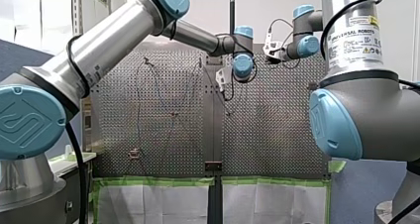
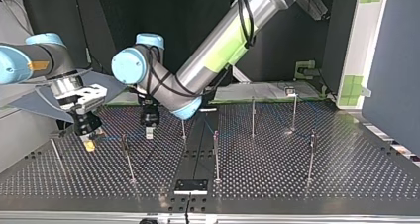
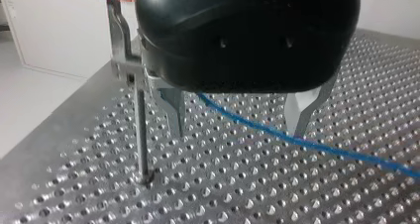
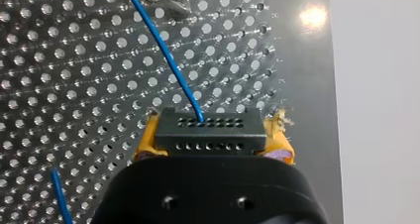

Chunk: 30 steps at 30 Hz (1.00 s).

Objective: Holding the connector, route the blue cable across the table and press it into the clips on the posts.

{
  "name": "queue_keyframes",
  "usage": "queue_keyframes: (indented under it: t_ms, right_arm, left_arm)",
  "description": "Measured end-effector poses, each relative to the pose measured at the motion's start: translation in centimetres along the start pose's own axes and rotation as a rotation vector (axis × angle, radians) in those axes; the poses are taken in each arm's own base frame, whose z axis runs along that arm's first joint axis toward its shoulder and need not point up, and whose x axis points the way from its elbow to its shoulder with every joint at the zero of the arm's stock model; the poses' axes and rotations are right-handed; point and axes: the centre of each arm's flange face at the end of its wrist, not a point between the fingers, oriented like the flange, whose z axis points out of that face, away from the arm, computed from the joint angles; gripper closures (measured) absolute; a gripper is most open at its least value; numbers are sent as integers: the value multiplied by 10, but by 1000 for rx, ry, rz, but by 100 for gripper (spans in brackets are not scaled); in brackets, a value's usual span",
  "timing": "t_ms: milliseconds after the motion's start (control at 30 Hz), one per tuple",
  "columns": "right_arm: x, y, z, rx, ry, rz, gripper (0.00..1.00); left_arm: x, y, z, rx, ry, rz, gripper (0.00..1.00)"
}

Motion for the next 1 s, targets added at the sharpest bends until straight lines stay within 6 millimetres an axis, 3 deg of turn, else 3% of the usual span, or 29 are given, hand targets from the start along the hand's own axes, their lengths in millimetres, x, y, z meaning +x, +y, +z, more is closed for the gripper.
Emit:
queue_keyframes:
  t_ms: [600,1000]
  right_arm:
    - [-1,0,0,-3,-3,2,100]
    - [-1,0,0,-4,-3,2,100]
  left_arm:
    - [-49,-10,-48,68,-97,-56,0]
    - [-87,6,-70,43,-191,-104,0]
